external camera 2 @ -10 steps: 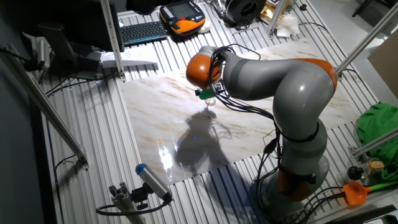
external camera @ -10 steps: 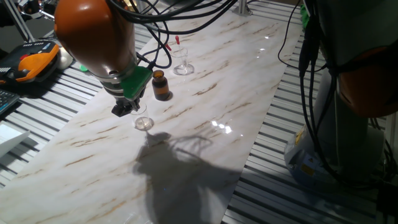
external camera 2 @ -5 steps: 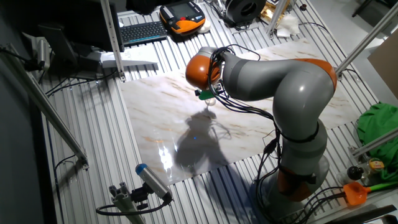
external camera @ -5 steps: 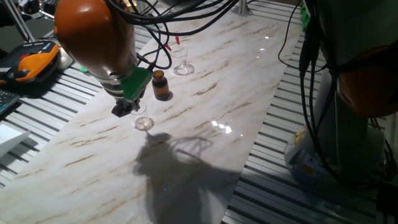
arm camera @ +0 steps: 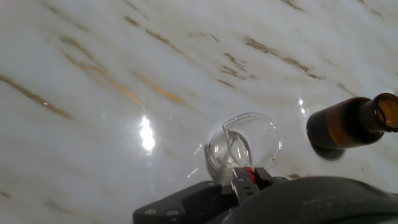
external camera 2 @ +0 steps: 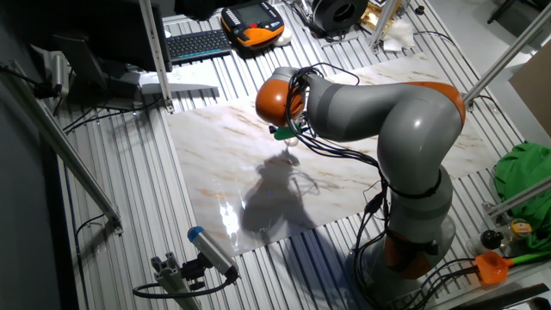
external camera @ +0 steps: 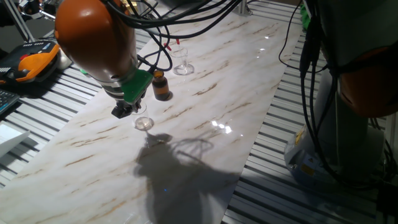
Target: Transfer liquid using a dropper
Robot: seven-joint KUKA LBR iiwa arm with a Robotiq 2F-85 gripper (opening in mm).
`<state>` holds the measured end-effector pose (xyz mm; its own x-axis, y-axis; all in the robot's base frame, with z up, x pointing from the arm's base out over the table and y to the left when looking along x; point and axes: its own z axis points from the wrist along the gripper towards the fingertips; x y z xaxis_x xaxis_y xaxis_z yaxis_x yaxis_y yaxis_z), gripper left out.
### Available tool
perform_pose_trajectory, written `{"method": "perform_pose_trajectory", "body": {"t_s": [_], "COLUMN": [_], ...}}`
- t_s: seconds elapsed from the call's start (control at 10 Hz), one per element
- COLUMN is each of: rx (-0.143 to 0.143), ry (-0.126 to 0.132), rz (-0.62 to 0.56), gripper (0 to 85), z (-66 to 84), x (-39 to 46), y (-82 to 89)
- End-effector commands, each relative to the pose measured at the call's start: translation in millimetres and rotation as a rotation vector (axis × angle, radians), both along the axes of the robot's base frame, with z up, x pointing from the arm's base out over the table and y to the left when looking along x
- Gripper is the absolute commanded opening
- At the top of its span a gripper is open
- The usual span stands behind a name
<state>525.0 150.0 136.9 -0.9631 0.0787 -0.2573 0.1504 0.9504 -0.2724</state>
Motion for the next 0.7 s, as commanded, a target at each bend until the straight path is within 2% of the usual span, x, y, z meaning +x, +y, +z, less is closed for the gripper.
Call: {"method": "perform_pose_trajectory", "body": {"t_s": [0.0, 0.6], "rx": [0.000, -0.005], "ry": [0.000, -0.003], "rz": [0.000, -0.005], "gripper": [17.0, 17.0], "z": [0.1, 0.8], "x": [-0.1, 0.6], "y": [0.1, 0.7]}}
